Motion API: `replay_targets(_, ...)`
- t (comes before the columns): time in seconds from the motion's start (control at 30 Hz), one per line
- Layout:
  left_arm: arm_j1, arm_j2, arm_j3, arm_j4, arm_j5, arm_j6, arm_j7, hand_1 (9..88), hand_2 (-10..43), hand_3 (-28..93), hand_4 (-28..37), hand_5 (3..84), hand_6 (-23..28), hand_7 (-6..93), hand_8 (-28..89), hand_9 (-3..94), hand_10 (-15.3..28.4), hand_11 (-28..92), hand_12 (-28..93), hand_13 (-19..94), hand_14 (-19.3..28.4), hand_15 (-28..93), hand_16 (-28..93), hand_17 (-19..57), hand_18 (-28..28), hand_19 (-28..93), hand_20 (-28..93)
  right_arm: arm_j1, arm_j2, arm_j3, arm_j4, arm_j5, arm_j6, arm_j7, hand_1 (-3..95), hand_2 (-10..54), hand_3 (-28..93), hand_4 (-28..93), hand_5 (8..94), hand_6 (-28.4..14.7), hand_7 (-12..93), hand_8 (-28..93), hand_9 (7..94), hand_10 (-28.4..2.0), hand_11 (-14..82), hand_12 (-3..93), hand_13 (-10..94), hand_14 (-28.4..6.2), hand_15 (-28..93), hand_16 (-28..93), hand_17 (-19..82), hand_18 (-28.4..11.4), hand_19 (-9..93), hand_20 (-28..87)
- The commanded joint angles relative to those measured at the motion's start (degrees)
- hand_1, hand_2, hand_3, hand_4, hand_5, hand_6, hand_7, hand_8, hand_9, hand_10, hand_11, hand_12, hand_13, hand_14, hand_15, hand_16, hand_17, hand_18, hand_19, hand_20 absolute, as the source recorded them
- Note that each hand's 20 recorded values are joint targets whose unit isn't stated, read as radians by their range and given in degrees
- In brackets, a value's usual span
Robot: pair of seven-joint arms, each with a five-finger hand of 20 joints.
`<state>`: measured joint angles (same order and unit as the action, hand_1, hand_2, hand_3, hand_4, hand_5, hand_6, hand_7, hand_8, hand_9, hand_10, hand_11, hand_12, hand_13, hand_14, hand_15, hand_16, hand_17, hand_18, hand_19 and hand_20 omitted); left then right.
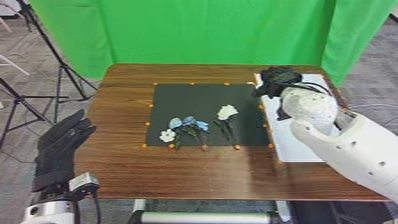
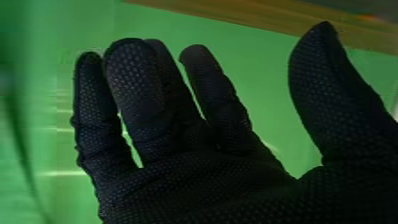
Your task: Arrange flowers
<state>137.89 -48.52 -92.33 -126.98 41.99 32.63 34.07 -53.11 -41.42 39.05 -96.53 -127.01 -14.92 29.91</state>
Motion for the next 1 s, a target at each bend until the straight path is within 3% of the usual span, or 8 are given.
replay_targets(0.03,-0.28,-0.38,0.36,0.02,0.49,-0.10,0.02,27.0,4.5,83,-19.0,39.1,10.3,17.2,-11,33.1,19.1,38,6,23,25.8,64,-17,-10.3,20.6,57,4,0.56,3.69,3.20,5.28,0.22,-2.11,3.55,22.7,-0.2,85,-23,47.1,-9.6,15,-9,49.0,-22.7,21.0,16.7,55,-15.2,78,15,19,-24.8,80,10)
replay_targets(0.2,-0.30,-1.01,0.29,-0.06,0.99,-0.46,-0.28,26.9,4.3,83,-19.0,39.2,10.4,17.1,-11,33.0,19.1,38,6,23,25.9,64,-17,-10.3,20.6,57,4,-0.73,1.80,6.54,8.52,0.53,-4.41,3.39,23.0,-0.6,85,-23,46.4,-9.4,16,-10,48.2,-22.5,20.6,16.8,55,-14.3,79,15,20,-24.1,80,10)
replay_targets(0.33,-0.25,-0.16,1.08,0.06,0.00,0.12,0.92,27.0,4.4,83,-19.0,39.2,10.4,17.1,-11,33.2,19.2,38,6,23,25.9,64,-17,-10.4,20.7,57,4,-1.57,-0.57,8.78,11.01,-0.78,-5.25,2.30,23.3,-0.9,85,-24,46.0,-9.2,16,-10,48.0,-22.4,20.3,16.8,56,-13.8,80,15,20,-23.6,80,10)
replay_targets(0.4,-0.86,-0.43,1.13,0.15,0.18,-0.06,0.31,27.0,4.4,83,-19.0,39.2,10.4,17.0,-11,33.1,19.1,38,6,23,25.9,64,-17,-10.4,20.7,57,4,-1.68,-1.79,9.47,11.99,-0.58,-5.94,2.52,23.4,-1.0,85,-24,45.9,-9.1,16,-10,48.0,-22.2,20.2,16.8,56,-13.5,81,15,21,-23.4,80,10)
replay_targets(0.5,-1.09,0.01,1.52,0.21,-0.06,0.05,0.54,27.1,4.3,83,-19.0,39.1,10.4,17.0,-11,33.1,19.1,38,6,23,25.9,64,-17,-10.4,20.7,57,4,-1.93,-2.92,10.08,13.13,-1.27,-6.56,2.17,23.5,-1.0,85,-24,45.9,-9.0,16,-10,48.0,-22.2,20.0,16.7,56,-13.5,81,15,21,-23.4,80,10)
replay_targets(0.77,-0.82,-0.32,1.12,0.02,-0.02,-0.46,0.50,27.0,4.2,83,-18.9,39.2,10.4,16.8,-11,33.2,19.3,38,6,23,26.1,64,-17,-10.4,20.7,57,4,-3.35,-4.40,12.15,14.66,-2.43,-8.14,2.08,23.8,-1.2,86,-25,45.8,-8.7,16,-10,48.0,-21.3,19.4,16.4,57,-13.3,82,15,20,-23.1,80,10)
replay_targets(0.83,-0.89,-0.78,0.85,0.02,0.49,-0.83,-0.09,27.0,4.2,83,-18.9,39.2,10.5,16.8,-11,33.2,19.3,38,6,23,26.2,64,-17,-10.4,20.7,57,4,-3.59,-4.87,12.94,15.29,-2.78,-9.16,2.32,23.9,-1.2,86,-25,45.8,-8.7,16,-10,48.0,-21.0,19.3,16.4,58,-13.2,82,15,20,-23.1,80,10)
replay_targets(1.0,-0.74,-0.59,0.64,-0.17,0.35,-0.70,0.20,27.0,4.1,83,-18.9,39.2,10.4,16.9,-11,33.2,19.3,38,6,23,26.1,64,-17,-10.5,20.7,57,4,-3.75,-5.14,13.59,16.61,-2.81,-9.60,3.06,24.1,-1.4,86,-25,45.7,-8.6,16,-10,47.5,-21.2,18.0,16.0,58,-13.2,82,15,20,-23.0,80,10)
